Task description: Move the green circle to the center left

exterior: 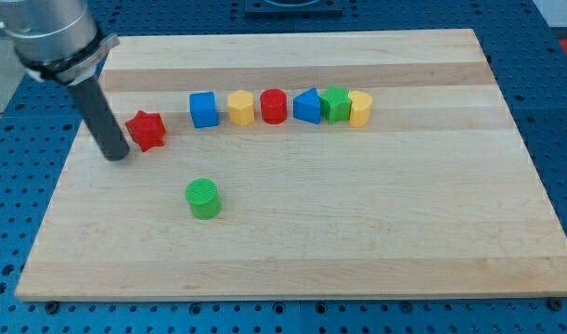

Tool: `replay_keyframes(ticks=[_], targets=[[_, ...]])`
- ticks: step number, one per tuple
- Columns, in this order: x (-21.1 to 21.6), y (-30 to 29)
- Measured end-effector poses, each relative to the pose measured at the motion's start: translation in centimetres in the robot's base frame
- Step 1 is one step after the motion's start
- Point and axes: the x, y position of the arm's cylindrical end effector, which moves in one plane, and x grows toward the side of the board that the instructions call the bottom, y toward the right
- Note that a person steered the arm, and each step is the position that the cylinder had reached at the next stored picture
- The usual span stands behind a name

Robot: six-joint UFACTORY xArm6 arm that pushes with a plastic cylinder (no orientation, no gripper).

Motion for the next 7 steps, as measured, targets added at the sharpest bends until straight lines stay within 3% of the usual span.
replay_keyframes(ticks=[1,4,5,7], targets=[[1.0,0.7],[-4.9,3.7],[-4.7,3.6],[-0.1,1.3]])
